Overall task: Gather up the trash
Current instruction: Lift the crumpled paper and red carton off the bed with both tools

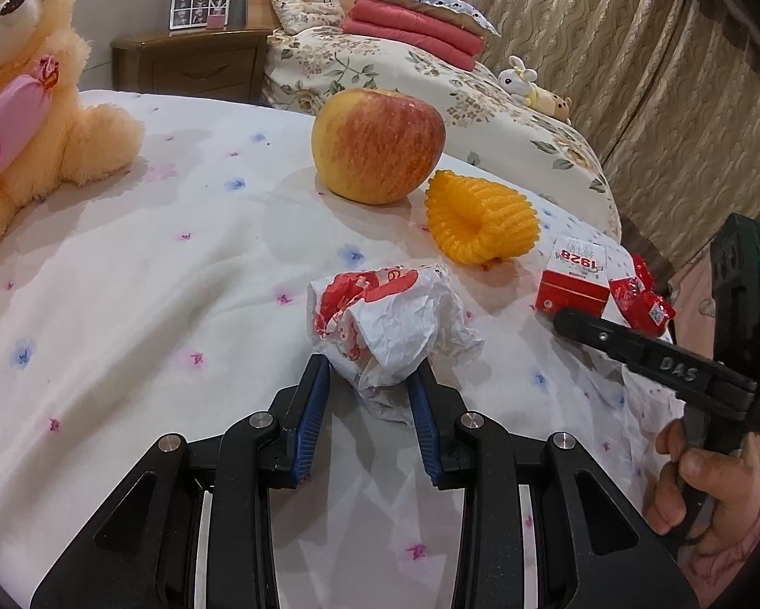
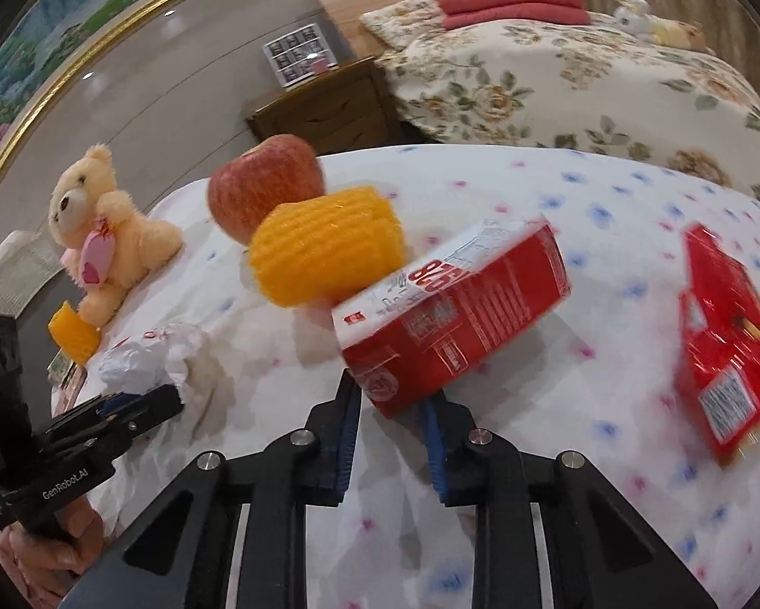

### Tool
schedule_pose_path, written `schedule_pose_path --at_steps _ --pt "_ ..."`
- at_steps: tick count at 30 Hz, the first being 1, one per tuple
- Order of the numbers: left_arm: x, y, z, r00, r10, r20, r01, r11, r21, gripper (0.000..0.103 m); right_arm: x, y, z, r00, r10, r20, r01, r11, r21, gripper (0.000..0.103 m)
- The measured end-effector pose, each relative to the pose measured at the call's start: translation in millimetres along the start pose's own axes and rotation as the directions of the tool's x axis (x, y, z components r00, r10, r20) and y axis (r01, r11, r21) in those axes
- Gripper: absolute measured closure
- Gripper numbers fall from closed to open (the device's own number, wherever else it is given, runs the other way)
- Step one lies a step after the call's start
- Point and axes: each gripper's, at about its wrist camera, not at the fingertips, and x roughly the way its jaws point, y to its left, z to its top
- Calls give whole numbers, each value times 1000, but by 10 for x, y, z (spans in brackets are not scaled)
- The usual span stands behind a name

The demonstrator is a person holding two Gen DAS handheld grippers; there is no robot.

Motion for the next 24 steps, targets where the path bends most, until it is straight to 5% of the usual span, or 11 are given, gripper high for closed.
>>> schedule_pose_path --at_steps 1,3,5,8,17,20,24 --pt "-6 0 -3 1000 -1 2 1 1000 -2 72 -16 -12 -5 1000 19 6 -19 1000 25 73" --pt "-4 15 1 1000 -8 3 8 1000 -8 72 -43 -5 -29 999 41 21 -42 996 78 51" --pt "-6 31 1 1000 -18 3 18 1000 -17 72 -38 35 -69 999 24 32 -27 994 107 40" --pt "-10 53 -3 999 -32 5 32 999 -23 72 -11 37 -88 998 26 51 -34 988 149 33" --pt "-10 70 -8 997 -74 7 74 997 -20 72 -51 -271 -39 991 12 132 -59 934 354 34" --pt "-16 48 -15 997 -80 11 80 997 -5 72 -37 -273 -31 992 -14 126 -31 936 351 56" --pt "-24 34 -19 997 -82 13 82 997 -1 72 -88 -246 -69 990 -18 140 -29 944 328 60"
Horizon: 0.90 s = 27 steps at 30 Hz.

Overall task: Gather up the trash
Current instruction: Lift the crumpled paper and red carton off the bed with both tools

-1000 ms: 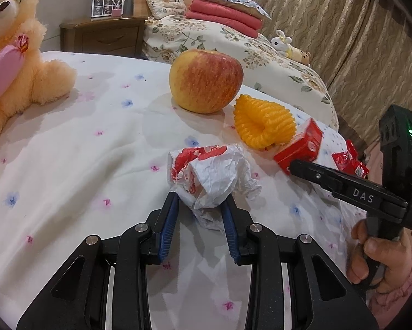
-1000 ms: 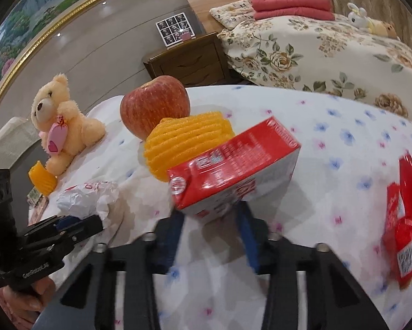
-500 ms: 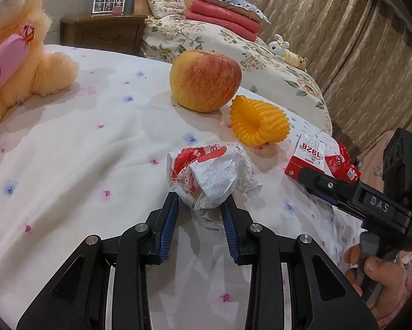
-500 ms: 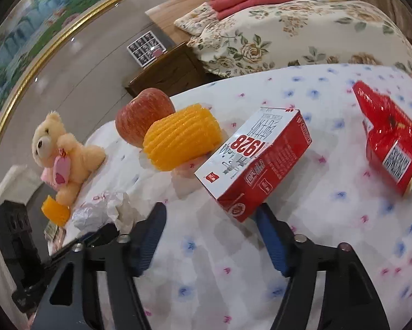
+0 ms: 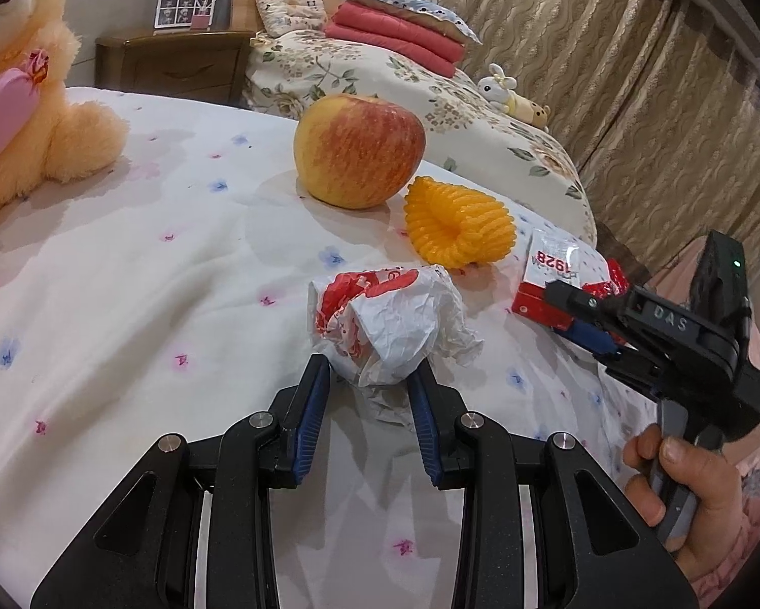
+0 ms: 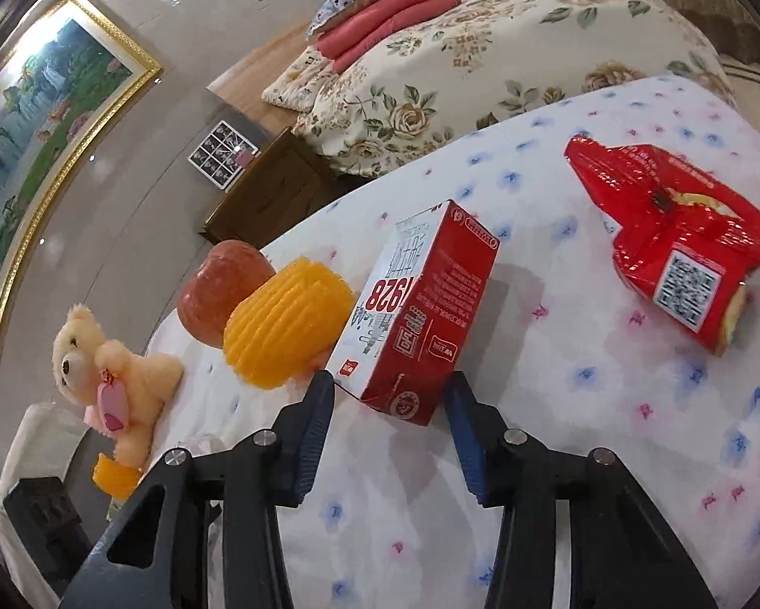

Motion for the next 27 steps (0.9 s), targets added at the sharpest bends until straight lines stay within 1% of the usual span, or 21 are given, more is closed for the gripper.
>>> schedule_pose_path --at_steps 6,10,12,14,17,19,22,24,27 --pt "-12 -25 -10 1000 11 5 -11 1000 13 72 -306 59 -121 1000 -19 -4 18 992 -124 63" --pt "-29 -85 -42 1000 17 0 -17 999 27 72 -622 -48 -197 999 -33 -19 29 985 -170 68" --pt "-52 -109 -69 1000 15 0 -15 1000 27 72 -741 -119 -235 997 -62 -37 54 980 -191 68" --pt "-75 -118 -101 1000 7 -2 -7 1000 14 72 -831 -155 -292 993 -108 -49 94 968 -234 68" --pt "-110 -152 -156 1000 -2 -7 2 1000 4 72 -851 -158 -370 986 -158 -56 137 953 -271 68" --pt "-135 -194 -192 1000 -8 -11 8 1000 3 72 -833 -141 -422 985 -166 -53 145 950 -275 68" --pt "-163 -224 -244 1000 -9 -18 9 1000 -2 72 -750 -112 -483 984 -173 -45 156 954 -257 62" --pt "-172 -223 -264 1000 -9 -22 9 1000 -6 72 -717 -123 -520 986 -164 -35 153 963 -223 52" --pt "-195 -245 -319 1000 -7 -29 7 1000 -12 72 -694 -141 -524 983 -182 18 183 971 -155 50"
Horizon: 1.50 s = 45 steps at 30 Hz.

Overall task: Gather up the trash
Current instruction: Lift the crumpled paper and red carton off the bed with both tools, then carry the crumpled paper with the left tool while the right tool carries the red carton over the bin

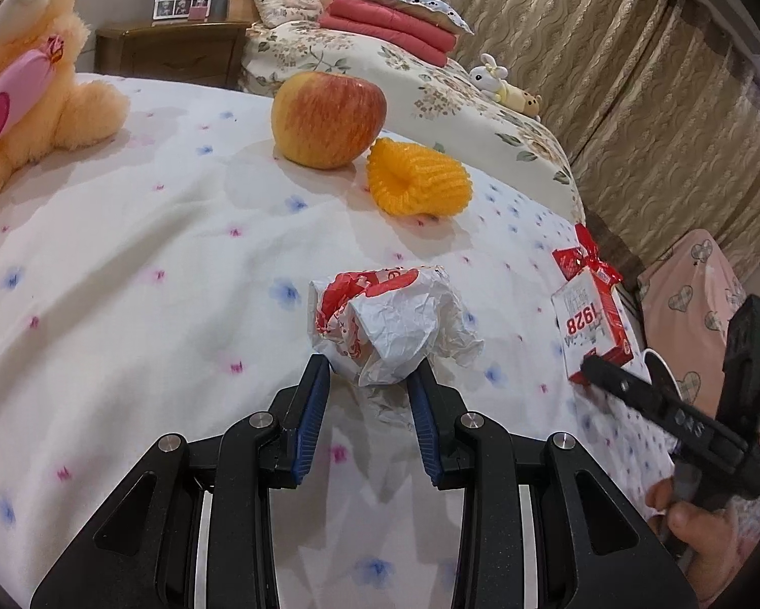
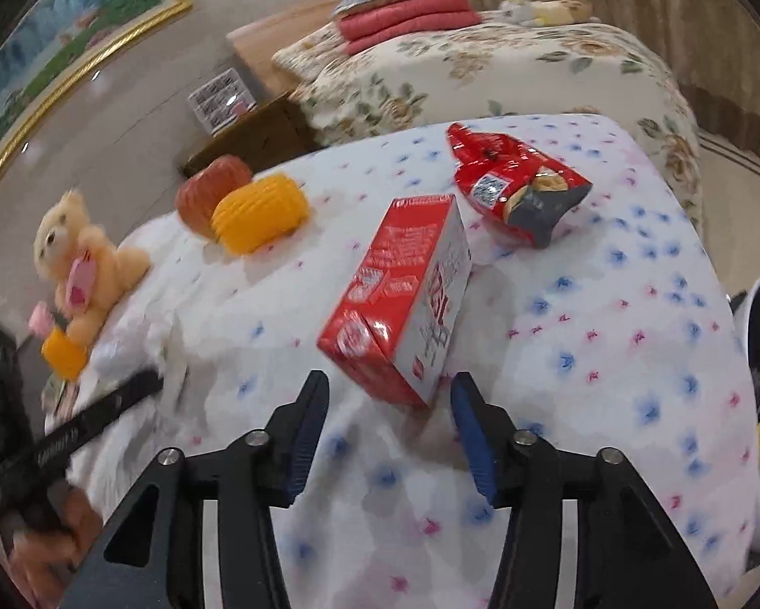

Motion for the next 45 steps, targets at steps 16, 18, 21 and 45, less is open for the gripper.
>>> schedule_pose_path --at_steps 16,18,21,45 --pt "-6 -515 -198 999 -38 -33 40 997 73 72 -182 -112 -2 996 7 93 -7 1000 -3 71" --pt "3 -600 -218 998 -42 -39 45 995 87 72 -271 -134 -43 995 25 101 -25 1000 -5 71" --pt "14 -708 -244 998 -49 -45 54 993 102 72 -393 -216 -98 993 44 111 -44 999 2 72" --pt "141 -1728 -523 986 -124 -114 149 958 247 72 -1053 -1098 -425 984 6 175 -27 992 122 72"
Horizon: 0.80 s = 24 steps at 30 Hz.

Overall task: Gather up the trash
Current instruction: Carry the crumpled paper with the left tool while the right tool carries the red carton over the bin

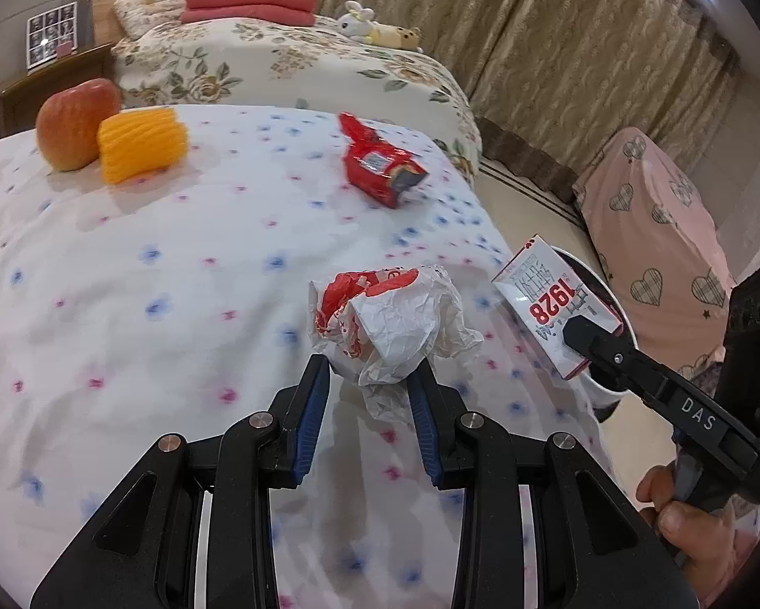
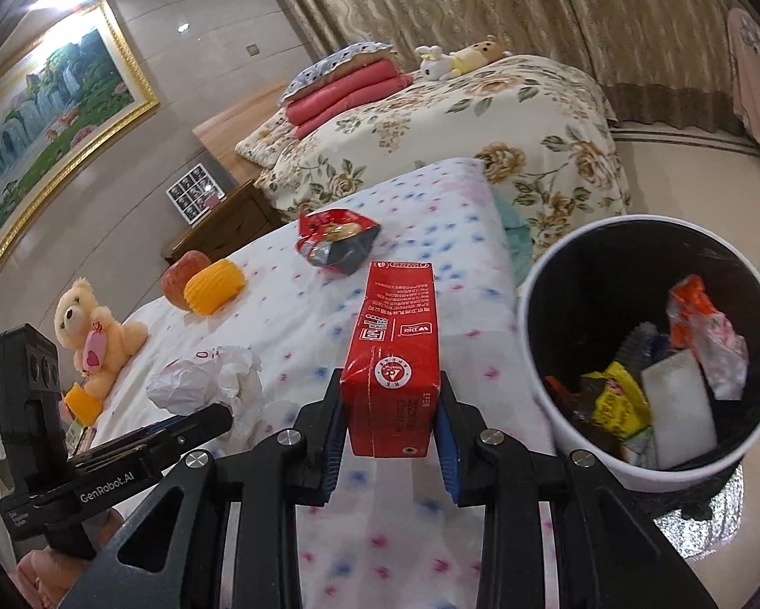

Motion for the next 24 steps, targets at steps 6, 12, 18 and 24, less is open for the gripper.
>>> schedule_pose_path --at_steps 6,12,18,24 --pt "65 -255 -4 1000 -19 -13 20 999 41 72 -117 -191 11 1000 -20 13 19 1000 21 72" --pt "151 -532 28 999 -45 -24 47 995 83 72 -270 -389 25 998 -48 35 47 998 48 72" --pt "209 -735 50 997 -68 -31 71 991 113 72 -411 -624 25 995 -84 50 79 993 84 72" --pt "267 -944 89 996 -87 -36 91 986 141 72 -540 -819 40 991 -114 63 107 988 108 72"
